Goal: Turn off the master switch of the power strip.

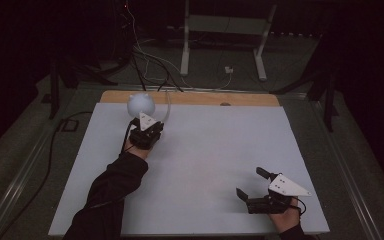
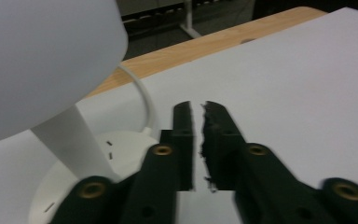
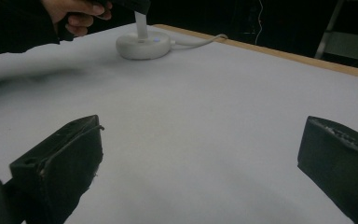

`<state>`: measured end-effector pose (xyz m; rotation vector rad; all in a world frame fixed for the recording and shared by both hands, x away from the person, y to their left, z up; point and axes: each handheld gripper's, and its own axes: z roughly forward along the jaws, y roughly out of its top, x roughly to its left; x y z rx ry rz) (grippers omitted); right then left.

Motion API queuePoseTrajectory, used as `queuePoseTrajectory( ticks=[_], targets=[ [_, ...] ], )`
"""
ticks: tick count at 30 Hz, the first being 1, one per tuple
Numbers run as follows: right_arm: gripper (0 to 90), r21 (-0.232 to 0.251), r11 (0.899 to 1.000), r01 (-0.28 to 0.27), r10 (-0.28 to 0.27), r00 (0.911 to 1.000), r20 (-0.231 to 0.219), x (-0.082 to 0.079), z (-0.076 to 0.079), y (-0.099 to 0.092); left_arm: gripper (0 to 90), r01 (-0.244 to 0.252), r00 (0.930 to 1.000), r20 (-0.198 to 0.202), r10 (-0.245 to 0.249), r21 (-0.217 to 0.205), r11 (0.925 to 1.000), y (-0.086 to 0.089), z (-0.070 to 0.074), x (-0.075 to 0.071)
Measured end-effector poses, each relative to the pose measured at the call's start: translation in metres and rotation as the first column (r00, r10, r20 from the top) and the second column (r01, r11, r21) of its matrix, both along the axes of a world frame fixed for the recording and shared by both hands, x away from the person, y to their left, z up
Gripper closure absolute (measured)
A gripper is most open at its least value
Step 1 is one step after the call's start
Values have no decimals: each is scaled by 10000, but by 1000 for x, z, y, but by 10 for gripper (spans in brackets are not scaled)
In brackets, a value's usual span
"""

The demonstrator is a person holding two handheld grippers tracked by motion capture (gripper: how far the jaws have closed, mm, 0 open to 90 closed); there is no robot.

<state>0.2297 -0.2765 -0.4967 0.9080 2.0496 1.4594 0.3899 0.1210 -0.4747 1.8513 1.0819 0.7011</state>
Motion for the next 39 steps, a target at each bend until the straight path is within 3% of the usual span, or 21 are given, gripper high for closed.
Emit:
queuePoseTrajectory(
  ticks=[2,7,13,16,20,25,27,29,37,39],
  targets=[
    [0,-3,10000,-5,5,10000,-15,0,0,0,900,-149,9999,-10,149,174,9997,-1,-2,2],
    [0,11,10000,-13,13,10000,-16,0,0,0,900,-602,9978,-244,614,468,9971,-3,-8,7],
    [0,2,10000,-81,81,9999,-60,0,0,0,900,-760,9960,-409,800,922,9928,-9,-15,12],
    [0,30,10000,-92,92,10000,-29,0,0,1,900,-987,9944,-248,1030,1365,9857,-13,-18,14],
    [0,66,9999,-81,81,10000,-36,0,1,0,900,-1267,9917,66,1282,2119,9690,-20,-24,16],
    [0,87,9999,-109,109,9999,-59,0,1,0,900,-1355,9904,78,1379,2506,9586,-21,-30,20],
    [0,62,9999,-132,132,9999,-104,0,0,0,900,-1448,9892,198,1453,2870,9469,-22,-32,21],
    [0,77,9999,-149,149,9998,-98,0,1,0,900,-1464,9891,278,1449,3066,9405,-24,-33,23],
    [0,96,9998,-147,148,9998,-107,0,1,0,900,-1423,9894,238,1429,3431,9285,-26,-39,28],
    [0,108,9998,-144,145,9998,-97,0,1,0,900,-1383,9897,123,1426,3387,9307,-27,-39,29]
  ],
)
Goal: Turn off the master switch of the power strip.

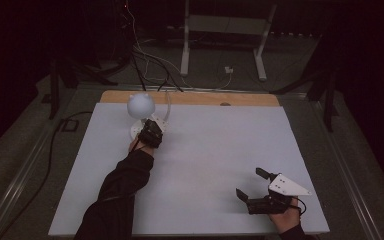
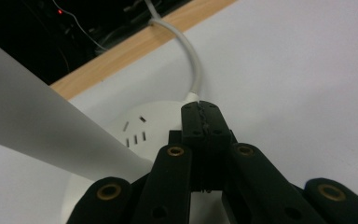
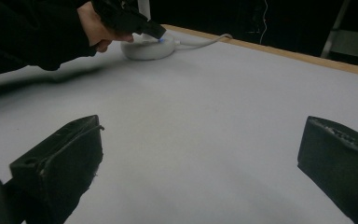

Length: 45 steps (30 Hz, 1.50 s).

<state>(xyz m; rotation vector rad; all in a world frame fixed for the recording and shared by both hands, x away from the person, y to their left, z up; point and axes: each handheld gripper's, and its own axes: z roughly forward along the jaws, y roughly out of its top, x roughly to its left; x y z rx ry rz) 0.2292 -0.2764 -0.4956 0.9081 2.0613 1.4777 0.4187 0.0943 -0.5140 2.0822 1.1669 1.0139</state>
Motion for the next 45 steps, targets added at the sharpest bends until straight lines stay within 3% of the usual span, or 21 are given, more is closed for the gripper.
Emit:
queuePoseTrajectory(
  ticks=[6,15,23,28,32,34,45],
  targets=[
    [0,-6,10000,-23,23,10000,-4,0,0,0,900,-93,10000,-15,92,-147,9998,1,-2,2],
    [0,-2,10000,-31,31,10000,-5,0,0,0,900,-87,10000,-21,88,271,9996,-1,-2,3],
    [0,6,10000,-42,42,10000,11,0,1,0,900,-14,9997,-249,21,286,9996,-1,-3,5],
    [0,4,10000,-61,61,10000,-21,-1,1,0,900,-104,9999,-82,108,538,9985,-1,-5,4],
    [0,-12,10000,-77,77,10000,-23,-1,0,1,900,-180,9994,-279,185,168,9997,3,-3,7],
    [0,-10,10000,-95,95,10000,-17,-1,0,1,900,-103,9996,-266,113,387,9992,2,-3,7],
    [0,-20,9999,-127,127,9999,-23,-1,0,2,900,123,9986,-529,-84,741,9972,1,0,9]
  ],
)
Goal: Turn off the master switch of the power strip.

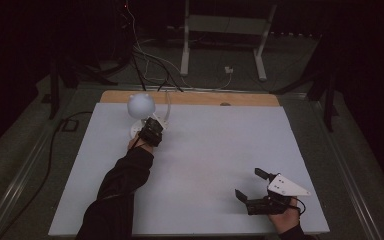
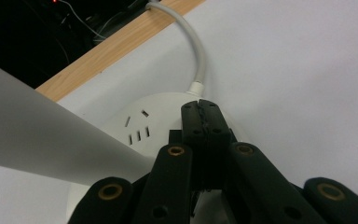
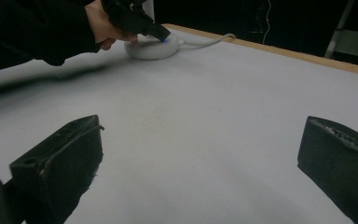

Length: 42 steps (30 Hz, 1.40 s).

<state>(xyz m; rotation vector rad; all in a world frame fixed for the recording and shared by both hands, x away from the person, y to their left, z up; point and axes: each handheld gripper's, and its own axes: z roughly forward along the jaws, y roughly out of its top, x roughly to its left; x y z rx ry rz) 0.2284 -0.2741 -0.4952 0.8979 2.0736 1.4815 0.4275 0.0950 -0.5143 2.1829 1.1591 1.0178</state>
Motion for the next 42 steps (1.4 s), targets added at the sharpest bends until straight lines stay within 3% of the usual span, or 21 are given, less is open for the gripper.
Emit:
queuePoseTrajectory(
  ticks=[6,10,13,15,16,24,25,28,33,37,42],
  targets=[
    [0,45,10000,19,-19,10000,69,-1,1,-1,900,96,9999,-66,-94,334,9994,-3,1,1],
    [0,49,10000,-5,4,10000,81,-1,2,-1,900,201,9987,-481,-190,235,9995,0,4,4],
    [0,60,10000,-6,5,10000,81,-1,2,-1,900,326,9982,-527,-293,635,9975,-3,4,5],
    [0,50,10000,-5,5,10000,90,-1,2,-1,900,395,9972,-651,-358,571,9976,-2,6,6],
    [0,53,10000,-10,10,9999,100,-1,2,-1,900,365,9969,-708,-341,333,9988,0,6,7],
    [0,42,10000,-1,1,10000,63,-1,1,-1,900,338,9976,-605,-322,253,9991,1,6,6],
    [0,31,10000,7,-7,10000,59,0,1,-1,900,414,9977,-553,-388,471,9980,0,5,5],
    [0,13,10000,19,-19,10000,24,0,0,-1,900,375,9990,-277,-360,577,9976,-1,6,4],
    [0,8,10000,46,-46,10000,-5,0,0,-1,900,263,9996,82,-265,271,9993,-1,6,2],
    [0,52,10000,80,-80,10000,-8,1,0,-2,900,378,9984,411,-380,60,9993,-4,15,0],
    [0,47,10000,75,-76,10000,34,0,1,-2,900,635,9976,265,-636,61,9980,-8,22,-3]
  ],
)
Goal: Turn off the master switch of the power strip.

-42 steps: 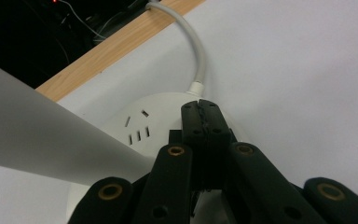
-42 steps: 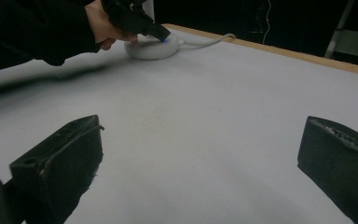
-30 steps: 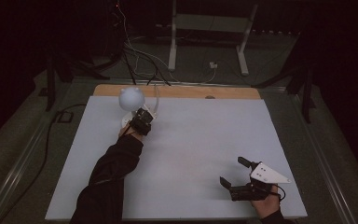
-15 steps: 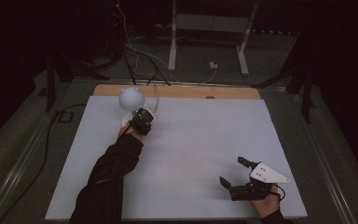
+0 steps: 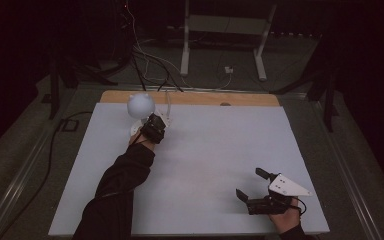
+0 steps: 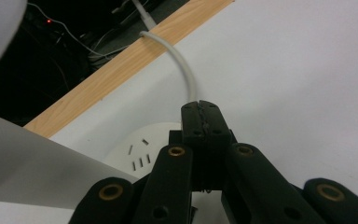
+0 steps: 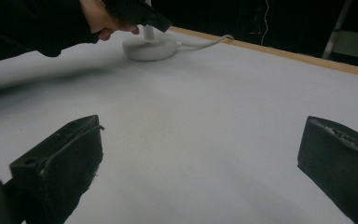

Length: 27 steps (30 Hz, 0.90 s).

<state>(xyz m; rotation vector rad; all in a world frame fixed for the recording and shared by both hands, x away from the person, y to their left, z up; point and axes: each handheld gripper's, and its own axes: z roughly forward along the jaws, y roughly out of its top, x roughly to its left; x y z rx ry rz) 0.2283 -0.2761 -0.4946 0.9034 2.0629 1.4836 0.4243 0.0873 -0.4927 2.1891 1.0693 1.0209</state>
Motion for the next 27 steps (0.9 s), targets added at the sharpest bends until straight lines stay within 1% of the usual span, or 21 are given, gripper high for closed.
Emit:
queuePoseTrajectory(
  ticks=[3,5,6,8,10,14,15,16,17,20,22,23,24,26,27],
  targets=[
    [0,16,10000,5,-5,10000,13,0,0,0,900,88,10000,21,-88,-118,9999,0,3,-3],
    [0,31,10000,7,-7,10000,8,0,0,-1,900,175,9998,-29,-176,-249,9995,0,6,-5],
    [0,26,10000,8,-8,10000,4,0,0,-1,900,214,9998,-36,-215,-249,9995,-1,7,-6],
    [0,26,10000,9,-9,10000,17,0,0,0,900,297,9995,-124,-303,-452,9985,0,11,-8],
    [0,19,10000,13,-13,10000,27,0,0,0,900,370,9991,-186,-381,-550,9978,1,14,-11],
    [0,13,10000,16,-16,10000,5,0,0,0,900,694,9961,-459,-752,-1183,9906,6,20,-15],
    [0,7,10000,15,-15,10000,4,0,0,0,900,738,9950,-562,-825,-1419,9871,7,21,-15],
    [0,-1,10000,17,-17,10000,8,0,0,0,900,757,9938,-683,-873,-1567,9847,9,22,-16],
    [0,7,10000,35,-35,10000,5,0,0,0,900,786,9928,-763,-920,-1630,9835,10,22,-16],
    [0,9,10000,44,-44,10000,-15,0,0,0,900,836,9891,-1018,-1063,-2059,9750,14,25,-17],
    [0,-1,10000,48,-48,10000,-30,0,-1,0,900,941,9872,-1059,-1193,-2171,9716,15,27,-19],
    [0,4,10000,43,-43,10000,-39,0,-1,0,885,990,9862,-1081,-1254,-2215,9701,15,28,-20],
    [0,9,10000,40,-40,10000,-45,0,-1,0,803,1078,9852,-1066,-1345,-2253,9683,15,29,-22],
    [0,3,10000,45,-45,10000,-40,0,-1,-1,717,1278,9800,-1180,-1600,-2425,9617,14,32,-25],
    [0,7,10000,48,-48,10000,-45,0,-1,-1,611,1461,9761,-1215,-1801,-2462,9581,14,33,-27]
  ],
)
